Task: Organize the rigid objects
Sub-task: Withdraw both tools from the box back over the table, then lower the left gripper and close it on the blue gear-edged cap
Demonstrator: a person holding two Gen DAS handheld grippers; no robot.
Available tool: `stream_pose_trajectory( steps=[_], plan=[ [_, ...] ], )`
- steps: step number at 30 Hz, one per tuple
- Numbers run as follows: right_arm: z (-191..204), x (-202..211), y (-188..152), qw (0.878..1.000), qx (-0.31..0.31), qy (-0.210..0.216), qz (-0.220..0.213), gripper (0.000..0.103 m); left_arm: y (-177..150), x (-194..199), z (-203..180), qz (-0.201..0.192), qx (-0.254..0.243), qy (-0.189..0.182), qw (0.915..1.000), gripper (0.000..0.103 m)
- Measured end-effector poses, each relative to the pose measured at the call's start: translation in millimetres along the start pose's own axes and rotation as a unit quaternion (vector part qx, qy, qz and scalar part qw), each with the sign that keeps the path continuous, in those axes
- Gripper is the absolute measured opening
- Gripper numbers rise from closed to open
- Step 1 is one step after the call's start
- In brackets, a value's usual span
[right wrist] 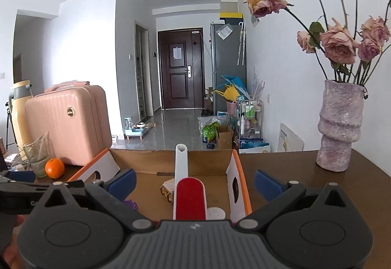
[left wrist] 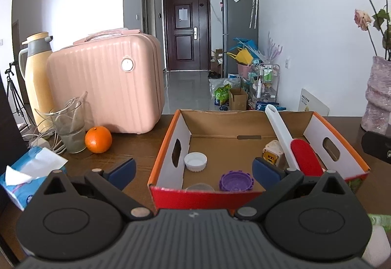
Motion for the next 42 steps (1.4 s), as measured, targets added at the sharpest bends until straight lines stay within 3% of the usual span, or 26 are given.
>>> stream_pose_trajectory(
  steps=[14, 28, 35, 42],
  plan=[
    [9.6, 56.3, -37.4, 1.0, 0.001, -0.01, -0.004, 0.103, -31.5, 53.6, 12.7, 0.003, -0.008, -0.014, 0.9999, 0.103],
    [22.2, 99.4, -85.7, 0.999, 0.002, -0.004, 0.033, 0.103, -72.7, 99.4, 28.5, 0.033, -0.009, -0.029, 0.999, 0.103],
    [22.0, 115.1, -108.5, 0.999, -0.009, -0.01, 0.046, 0.103, -103.0, 108.2, 33.4, 0.066, -0.025, -0.033, 0.9969, 0.103],
    [20.3, 113.6, -110.0, 0.999, -0.014, -0.01, 0.05, 0.103, -107.9, 103.2, 36.2, 0.078, -0.023, -0.026, 0.9964, 0.103]
  ],
)
Point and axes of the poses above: each gripper's, at about its wrist camera, not at the fingertips, and x roughly against the way its jaws point, z to its left, y to its top, the point moved 6 cm from there along -x, roughly the way its jaws point, and after that the axes turned 13 degrees about x, right-handed, at the moved point
